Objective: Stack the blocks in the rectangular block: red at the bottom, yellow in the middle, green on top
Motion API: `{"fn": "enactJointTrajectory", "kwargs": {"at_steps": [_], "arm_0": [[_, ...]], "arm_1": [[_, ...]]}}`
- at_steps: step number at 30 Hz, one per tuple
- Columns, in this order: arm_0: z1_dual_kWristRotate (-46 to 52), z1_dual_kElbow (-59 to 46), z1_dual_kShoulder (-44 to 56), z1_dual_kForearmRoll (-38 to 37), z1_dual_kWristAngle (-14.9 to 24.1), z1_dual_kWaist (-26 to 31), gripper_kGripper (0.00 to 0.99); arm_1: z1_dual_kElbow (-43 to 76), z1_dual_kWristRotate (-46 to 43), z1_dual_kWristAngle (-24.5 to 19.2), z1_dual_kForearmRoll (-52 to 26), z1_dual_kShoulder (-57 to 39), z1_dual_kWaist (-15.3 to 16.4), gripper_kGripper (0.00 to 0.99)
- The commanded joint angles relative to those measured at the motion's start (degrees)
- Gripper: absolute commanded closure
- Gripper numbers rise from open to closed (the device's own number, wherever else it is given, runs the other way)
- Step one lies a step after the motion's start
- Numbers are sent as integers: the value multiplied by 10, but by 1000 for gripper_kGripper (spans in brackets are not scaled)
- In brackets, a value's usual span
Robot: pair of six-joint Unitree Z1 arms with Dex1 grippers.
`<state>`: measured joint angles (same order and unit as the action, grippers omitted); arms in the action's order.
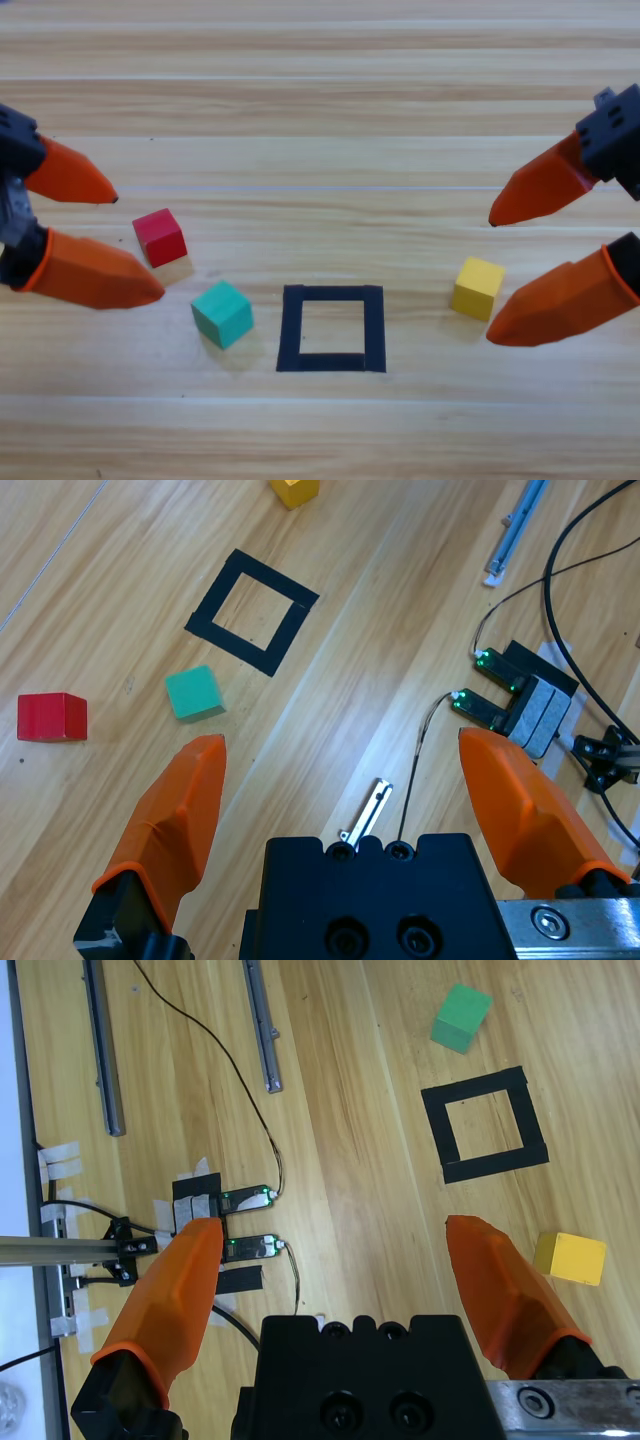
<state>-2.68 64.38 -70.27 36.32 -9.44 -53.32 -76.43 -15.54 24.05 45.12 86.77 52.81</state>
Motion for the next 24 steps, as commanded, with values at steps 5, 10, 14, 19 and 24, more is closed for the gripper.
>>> {"fn": "enactJointTrajectory", "kwargs": {"at_steps": [5,10,14,19,24], "arm_0": [[7,-15,7,-1,4,-14,0],[7,-20,9,-1,9,-14,0],[9,-21,7,-2,15,-13,0],[42,-15,3,-13,35,-14,2],[143,37,-49,-6,104,-13,59]], "arm_1": [[28,-4,-21,2,11,18,5],[45,17,-76,2,8,18,5],[39,70,-136,-1,24,-5,5],[30,155,-199,-21,84,-36,7],[6,248,-279,-25,164,-58,7]]}}
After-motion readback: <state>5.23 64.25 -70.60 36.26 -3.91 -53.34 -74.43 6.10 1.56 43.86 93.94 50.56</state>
